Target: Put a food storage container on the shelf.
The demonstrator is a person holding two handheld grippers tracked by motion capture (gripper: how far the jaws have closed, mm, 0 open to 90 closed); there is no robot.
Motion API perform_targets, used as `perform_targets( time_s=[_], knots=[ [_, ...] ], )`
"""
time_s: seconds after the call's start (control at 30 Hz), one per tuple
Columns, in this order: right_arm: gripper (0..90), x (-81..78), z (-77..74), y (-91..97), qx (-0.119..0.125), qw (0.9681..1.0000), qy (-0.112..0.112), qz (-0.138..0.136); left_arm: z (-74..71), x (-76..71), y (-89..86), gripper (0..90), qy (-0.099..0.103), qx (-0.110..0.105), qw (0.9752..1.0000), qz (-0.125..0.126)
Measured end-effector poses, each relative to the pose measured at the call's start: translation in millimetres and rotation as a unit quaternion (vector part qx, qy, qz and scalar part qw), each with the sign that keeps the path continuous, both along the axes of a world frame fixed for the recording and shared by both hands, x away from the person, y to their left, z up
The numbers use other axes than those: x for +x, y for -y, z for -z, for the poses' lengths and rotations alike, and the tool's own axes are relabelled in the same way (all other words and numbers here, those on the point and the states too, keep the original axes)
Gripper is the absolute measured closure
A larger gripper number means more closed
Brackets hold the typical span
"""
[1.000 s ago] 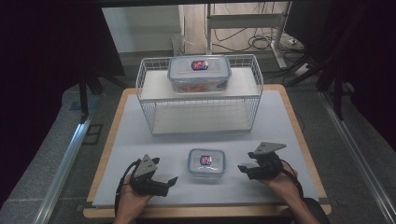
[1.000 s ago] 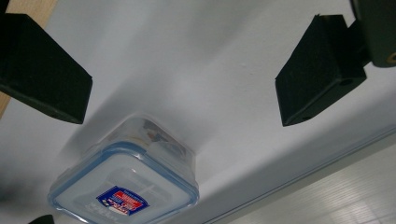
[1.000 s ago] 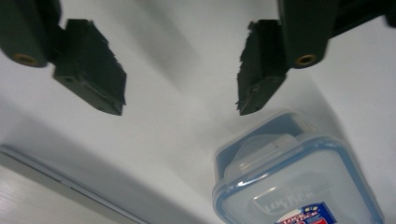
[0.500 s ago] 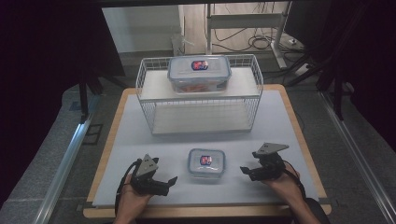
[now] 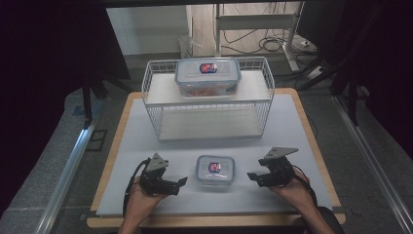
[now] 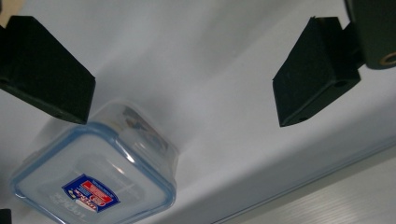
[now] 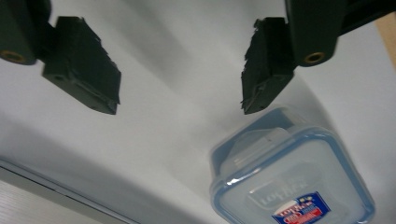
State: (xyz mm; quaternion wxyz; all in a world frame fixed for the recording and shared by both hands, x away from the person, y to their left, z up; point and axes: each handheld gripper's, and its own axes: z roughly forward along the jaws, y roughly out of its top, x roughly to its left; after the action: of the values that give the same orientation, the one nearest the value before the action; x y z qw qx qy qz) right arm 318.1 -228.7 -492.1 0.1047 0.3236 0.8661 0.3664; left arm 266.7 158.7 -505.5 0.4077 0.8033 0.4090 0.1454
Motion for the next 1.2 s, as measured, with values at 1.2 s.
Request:
perform_targets(
  time_s=[1.2],
  knots=[
    [41.7,23.2,13.5,-47.5,0.115,0.9740,-0.191,-0.037,11.2,47.8,33.1,38.9,-0.145,-0.124,0.9770,0.095]
  ],
)
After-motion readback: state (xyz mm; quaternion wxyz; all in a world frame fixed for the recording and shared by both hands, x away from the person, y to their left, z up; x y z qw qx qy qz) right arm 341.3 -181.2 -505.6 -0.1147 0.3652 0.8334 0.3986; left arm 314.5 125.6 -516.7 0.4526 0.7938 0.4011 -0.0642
